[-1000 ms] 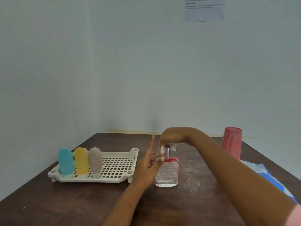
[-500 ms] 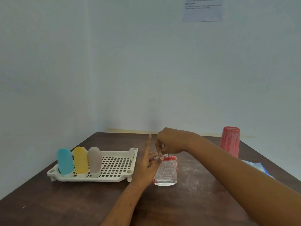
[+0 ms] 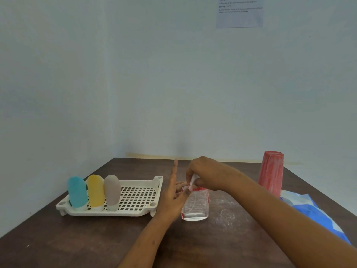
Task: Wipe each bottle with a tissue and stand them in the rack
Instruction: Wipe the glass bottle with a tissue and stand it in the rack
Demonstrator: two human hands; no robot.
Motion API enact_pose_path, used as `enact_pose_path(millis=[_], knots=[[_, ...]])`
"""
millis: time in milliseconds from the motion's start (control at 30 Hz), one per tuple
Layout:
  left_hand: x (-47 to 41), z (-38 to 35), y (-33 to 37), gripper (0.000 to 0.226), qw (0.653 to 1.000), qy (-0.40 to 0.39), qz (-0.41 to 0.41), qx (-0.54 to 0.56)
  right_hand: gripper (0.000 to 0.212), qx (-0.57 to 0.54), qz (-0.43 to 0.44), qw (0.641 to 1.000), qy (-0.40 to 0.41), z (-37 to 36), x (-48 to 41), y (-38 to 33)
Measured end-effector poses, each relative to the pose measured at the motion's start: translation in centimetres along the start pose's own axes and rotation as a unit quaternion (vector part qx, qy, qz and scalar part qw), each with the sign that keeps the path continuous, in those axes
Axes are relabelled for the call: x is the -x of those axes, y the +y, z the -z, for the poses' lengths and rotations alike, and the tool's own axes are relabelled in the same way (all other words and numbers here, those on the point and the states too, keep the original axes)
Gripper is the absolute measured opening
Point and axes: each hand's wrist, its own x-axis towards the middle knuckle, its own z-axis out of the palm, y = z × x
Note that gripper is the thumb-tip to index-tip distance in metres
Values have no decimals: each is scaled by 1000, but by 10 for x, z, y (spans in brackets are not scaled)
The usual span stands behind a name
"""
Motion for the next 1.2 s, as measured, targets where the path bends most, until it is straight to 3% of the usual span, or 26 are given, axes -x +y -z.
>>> enact_pose_path(millis=[300,367,500,533,767,900,1067,1200], knots=[[-1,-1,-2,80,1000,-15,-12,8,13,-186,-107,971,109,-9,-3,0],[-1,-1,-3,82,1000,-12,-15,0,11,-263,-148,939,167,-14,0,2],[-1,0,-6,74,1000,-10,-22,-18,8,-439,-245,820,274,-21,17,16],[0,0,-6,70,999,-12,-25,-27,9,-443,-263,809,283,-24,22,20],[2,-2,-1,60,992,26,-95,-76,14,-341,-234,862,294,-48,41,4],[-2,-3,2,47,981,19,-141,-131,22,-316,-213,870,313,-57,41,-4],[-11,-4,12,45,981,14,-139,-132,24,-254,-200,905,276,-67,40,8],[-23,0,15,43,986,-20,-122,-113,27,-271,-209,902,264,-69,44,24]])
